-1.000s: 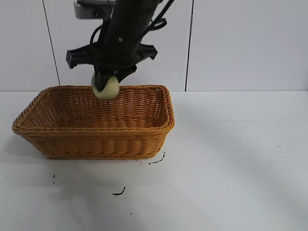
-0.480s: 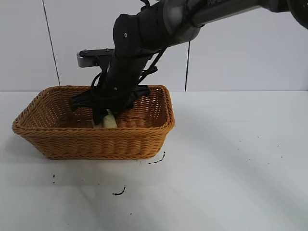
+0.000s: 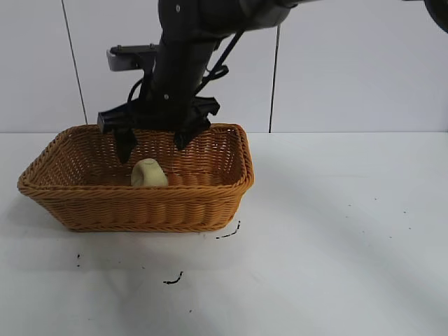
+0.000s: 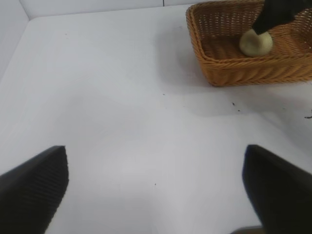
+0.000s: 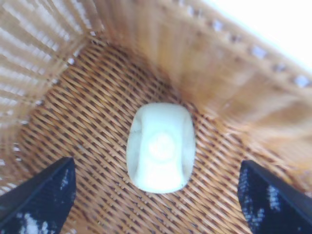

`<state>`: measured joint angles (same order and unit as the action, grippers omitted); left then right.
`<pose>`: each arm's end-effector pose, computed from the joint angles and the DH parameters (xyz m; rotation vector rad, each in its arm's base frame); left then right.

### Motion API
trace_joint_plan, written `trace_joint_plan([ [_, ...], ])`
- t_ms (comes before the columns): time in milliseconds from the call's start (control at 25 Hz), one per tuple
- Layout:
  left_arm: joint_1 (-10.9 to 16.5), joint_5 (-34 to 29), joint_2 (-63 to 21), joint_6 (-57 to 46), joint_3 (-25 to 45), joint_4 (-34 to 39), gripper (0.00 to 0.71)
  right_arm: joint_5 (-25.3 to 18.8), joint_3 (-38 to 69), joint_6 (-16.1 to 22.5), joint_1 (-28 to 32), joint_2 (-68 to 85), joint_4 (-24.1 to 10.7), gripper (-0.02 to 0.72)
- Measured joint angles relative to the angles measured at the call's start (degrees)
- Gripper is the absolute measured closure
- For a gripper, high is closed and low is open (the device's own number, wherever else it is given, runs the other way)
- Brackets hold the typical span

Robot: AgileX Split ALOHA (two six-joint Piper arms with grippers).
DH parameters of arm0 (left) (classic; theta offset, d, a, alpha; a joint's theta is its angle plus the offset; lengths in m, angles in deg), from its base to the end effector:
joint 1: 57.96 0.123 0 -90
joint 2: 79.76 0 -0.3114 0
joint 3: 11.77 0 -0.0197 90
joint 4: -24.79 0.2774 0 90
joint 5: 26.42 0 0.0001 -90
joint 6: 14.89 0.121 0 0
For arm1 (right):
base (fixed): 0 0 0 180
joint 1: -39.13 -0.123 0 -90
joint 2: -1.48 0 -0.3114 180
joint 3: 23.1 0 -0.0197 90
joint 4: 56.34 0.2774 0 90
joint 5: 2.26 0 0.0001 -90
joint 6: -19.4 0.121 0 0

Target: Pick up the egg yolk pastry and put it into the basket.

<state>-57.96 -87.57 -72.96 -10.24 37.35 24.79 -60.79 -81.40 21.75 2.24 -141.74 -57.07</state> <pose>0.0172 0.0000 0.2765 0.0829 2.0420 0.0507 0.4774 0.3567 0.2564 -0.7529 2.4088 0.2643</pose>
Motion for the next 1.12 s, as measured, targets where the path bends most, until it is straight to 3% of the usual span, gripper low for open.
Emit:
trace_joint_plan([
  [280,0.0,0.0,0.0,0.0,0.0,0.0,0.014,-5.24,-3.13,0.16,7.03,0.0,0.0,0.057],
  [760,0.0,0.0,0.0,0.0,0.0,0.0,0.014,-8.97,-3.24,0.16,26.18,0.05,-0.22,0.057],
  [1120,0.0,0.0,0.0,0.0,0.0,0.0,0.014,-10.93,-3.24,0.16,34.08,0.9,-0.2,0.057],
])
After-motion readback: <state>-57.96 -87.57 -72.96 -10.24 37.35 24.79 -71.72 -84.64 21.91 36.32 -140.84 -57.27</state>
